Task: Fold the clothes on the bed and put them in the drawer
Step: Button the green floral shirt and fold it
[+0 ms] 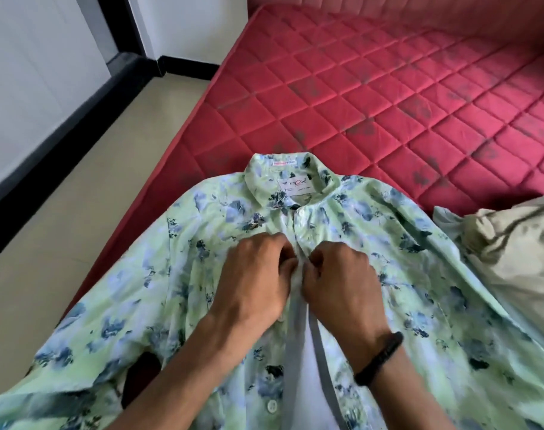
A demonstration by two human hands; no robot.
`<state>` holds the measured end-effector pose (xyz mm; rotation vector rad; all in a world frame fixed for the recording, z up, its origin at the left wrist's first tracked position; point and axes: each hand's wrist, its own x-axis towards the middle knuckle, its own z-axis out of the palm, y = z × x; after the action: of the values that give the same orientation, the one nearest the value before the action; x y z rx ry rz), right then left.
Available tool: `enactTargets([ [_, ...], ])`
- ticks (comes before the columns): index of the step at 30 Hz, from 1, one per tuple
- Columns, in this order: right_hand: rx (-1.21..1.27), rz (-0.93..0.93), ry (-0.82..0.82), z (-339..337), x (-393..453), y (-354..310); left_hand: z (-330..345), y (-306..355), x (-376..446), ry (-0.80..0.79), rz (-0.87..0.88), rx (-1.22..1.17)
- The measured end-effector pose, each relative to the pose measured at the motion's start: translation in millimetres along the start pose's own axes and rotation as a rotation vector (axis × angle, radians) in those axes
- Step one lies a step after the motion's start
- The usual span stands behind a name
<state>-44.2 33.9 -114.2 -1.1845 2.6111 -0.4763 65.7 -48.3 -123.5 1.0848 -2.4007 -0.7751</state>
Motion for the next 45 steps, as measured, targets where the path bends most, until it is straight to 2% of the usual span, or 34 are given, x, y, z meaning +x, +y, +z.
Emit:
enactTargets([
  [3, 0.138, 0.082, -0.167, -19.4, 12.1, 17.0, -1.3, 5.3, -0.4, -0.018, -0.033, -0.029],
  [7, 0.684, 0.207, -0.375, -33.4, 18.6, 28.6, -0.7, 5.5, -0.1, -0.027, -0.082, -0.043],
  [9, 0.866, 0.249, -0.450, -38.2, 20.2, 30.4, -3.3, 7.8, -0.2, -0.014, -0.067, -0.011],
  [12, 0.940, 0.252, -0.515, -40.2, 17.8, 32.6, -7.6, 9.6, -2.7, 0.010, -0.091, -0.009],
  [15, 1.053, 0.298, -0.504, -39.2, 14.6, 31.3, -14.0, 10.4, -2.5, 0.028, -0.189, -0.183],
  [19, 1.059, 0.281, -0.451, -34.5, 14.7, 25.9, -12.7, 14.2, 0.3, 0.012, -0.292, -0.379],
  [27, 0.918, 0.199, -0.284, -20.6, 11.2, 20.2, -0.5, 10.4, 0.4, -0.014, -0.380, -0.438],
  [32, 0.862, 0.178, -0.243, -22.3, 9.0, 15.4, 1.9, 9.8, 2.3, -0.004, -0.410, -0.457],
  [40, 0.842, 0.181, -0.247, -22.3, 8.4, 16.3, -1.4, 8.0, 2.7, -0.044, -0.470, -0.576],
  [45, 0.989, 0.228, -0.330, -21.8, 11.2, 19.6, 1.9, 5.6, 2.6, -0.022, -0.479, -0.581],
])
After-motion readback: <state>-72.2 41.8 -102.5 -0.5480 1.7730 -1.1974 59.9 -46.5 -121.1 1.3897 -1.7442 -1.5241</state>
